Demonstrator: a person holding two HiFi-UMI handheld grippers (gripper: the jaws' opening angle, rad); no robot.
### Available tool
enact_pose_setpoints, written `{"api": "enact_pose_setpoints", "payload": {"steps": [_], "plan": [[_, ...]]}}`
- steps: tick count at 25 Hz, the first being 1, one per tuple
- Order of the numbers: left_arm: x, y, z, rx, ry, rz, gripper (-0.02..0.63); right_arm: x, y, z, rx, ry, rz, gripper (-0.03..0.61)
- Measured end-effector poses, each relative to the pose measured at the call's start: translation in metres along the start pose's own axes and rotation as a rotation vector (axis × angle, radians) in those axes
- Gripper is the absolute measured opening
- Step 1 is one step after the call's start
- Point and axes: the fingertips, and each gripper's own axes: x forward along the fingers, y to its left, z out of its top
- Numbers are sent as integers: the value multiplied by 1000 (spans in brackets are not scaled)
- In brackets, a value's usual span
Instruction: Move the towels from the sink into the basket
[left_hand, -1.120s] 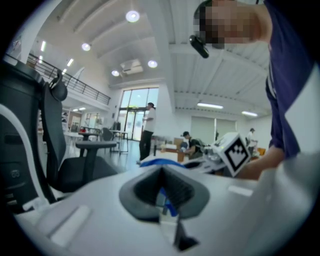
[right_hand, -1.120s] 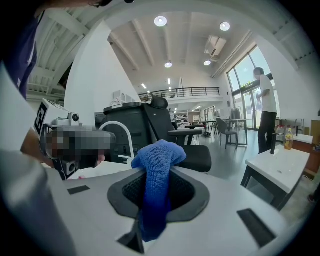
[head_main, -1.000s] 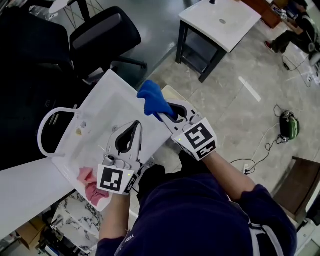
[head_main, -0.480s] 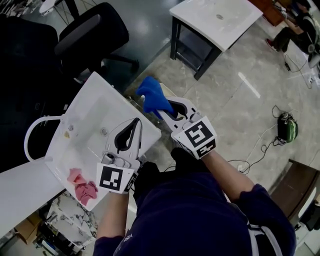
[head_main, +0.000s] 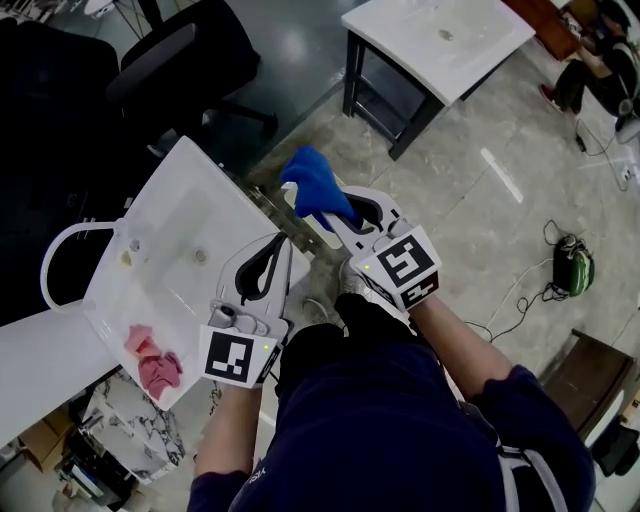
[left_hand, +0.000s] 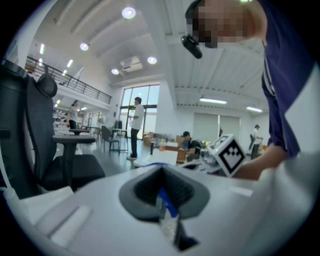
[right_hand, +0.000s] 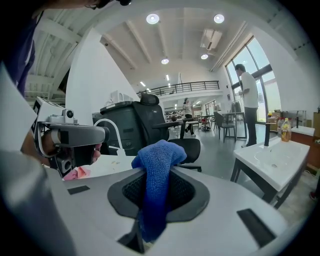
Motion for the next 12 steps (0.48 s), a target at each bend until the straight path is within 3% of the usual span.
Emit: {"api": "enact_pose_setpoints", "payload": {"steps": [12], "plan": [[-76,-34,-10,15,-35,1,3,-39,62,-12,-47,-2,-35,72]]}}
